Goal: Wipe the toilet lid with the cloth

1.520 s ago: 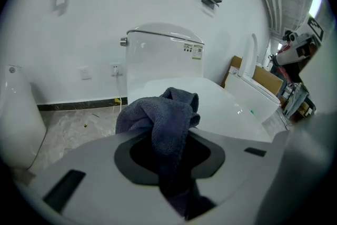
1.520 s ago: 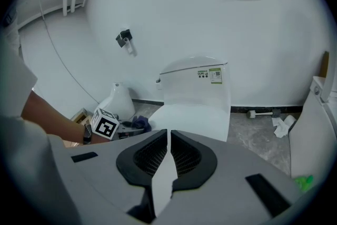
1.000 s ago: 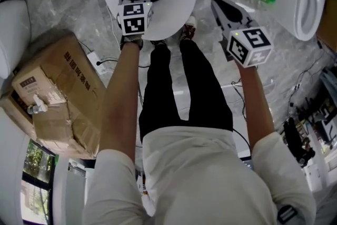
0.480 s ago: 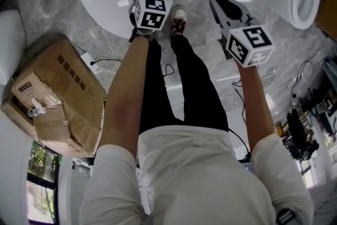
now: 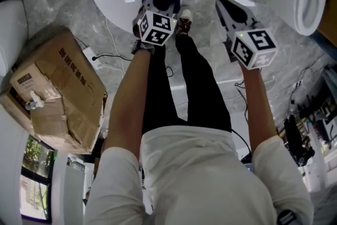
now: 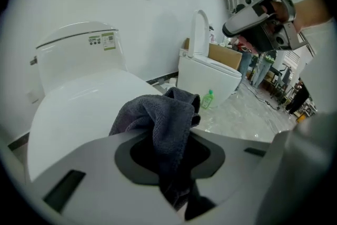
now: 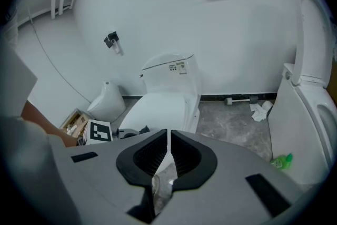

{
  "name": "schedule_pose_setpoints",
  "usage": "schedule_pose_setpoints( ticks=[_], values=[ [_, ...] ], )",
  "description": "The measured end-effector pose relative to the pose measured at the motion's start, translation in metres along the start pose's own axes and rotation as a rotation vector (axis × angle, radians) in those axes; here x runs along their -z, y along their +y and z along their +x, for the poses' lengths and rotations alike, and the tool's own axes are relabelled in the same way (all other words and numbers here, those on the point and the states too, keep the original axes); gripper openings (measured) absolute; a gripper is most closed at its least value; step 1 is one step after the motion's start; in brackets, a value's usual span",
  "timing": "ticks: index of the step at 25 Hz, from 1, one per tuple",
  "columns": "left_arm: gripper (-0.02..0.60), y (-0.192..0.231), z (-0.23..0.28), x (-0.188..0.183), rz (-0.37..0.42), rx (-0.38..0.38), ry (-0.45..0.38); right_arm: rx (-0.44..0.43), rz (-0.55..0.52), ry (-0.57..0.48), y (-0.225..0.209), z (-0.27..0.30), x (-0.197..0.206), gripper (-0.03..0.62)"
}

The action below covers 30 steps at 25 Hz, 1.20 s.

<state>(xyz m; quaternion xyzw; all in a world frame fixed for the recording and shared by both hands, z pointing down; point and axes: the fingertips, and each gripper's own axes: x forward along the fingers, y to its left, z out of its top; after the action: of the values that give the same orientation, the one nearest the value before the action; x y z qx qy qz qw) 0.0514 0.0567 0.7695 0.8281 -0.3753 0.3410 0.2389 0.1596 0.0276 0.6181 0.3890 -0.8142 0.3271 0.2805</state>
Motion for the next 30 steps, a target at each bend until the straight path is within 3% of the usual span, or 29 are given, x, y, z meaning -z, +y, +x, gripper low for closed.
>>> schedule_pose_setpoints(
  ticks=[7, 11, 17, 22, 30],
  values=[
    [0.091, 0.077, -0.064, 0.052, -0.122, -0.147, -0.024, -0.045, -0.018, -0.003, 0.033, 0.024, -0.006, 0.041],
    [0.091, 0.118, -0.101, 0.078, -0.141, -0.234, 0.001, -0.085, -0.035, 0.007, 0.053, 0.035, -0.005, 0.041],
    [0.091, 0.121, -0.127, 0.116, -0.238, -0.282, 0.001, -0.113, -0.052, 0.029, 0.065, 0.041, 0.003, 0.041],
    [0.089, 0.083, -0.123, 0.123, -0.310, -0.227, -0.010, -0.122, -0.059, 0.034, 0.062, 0.042, 0.006, 0.041],
    [0.087, -0.017, -0.055, 0.068, -0.391, -0.011, -0.036, -0.094, -0.034, 0.015, 0.044, 0.028, 0.006, 0.041]
  ],
)
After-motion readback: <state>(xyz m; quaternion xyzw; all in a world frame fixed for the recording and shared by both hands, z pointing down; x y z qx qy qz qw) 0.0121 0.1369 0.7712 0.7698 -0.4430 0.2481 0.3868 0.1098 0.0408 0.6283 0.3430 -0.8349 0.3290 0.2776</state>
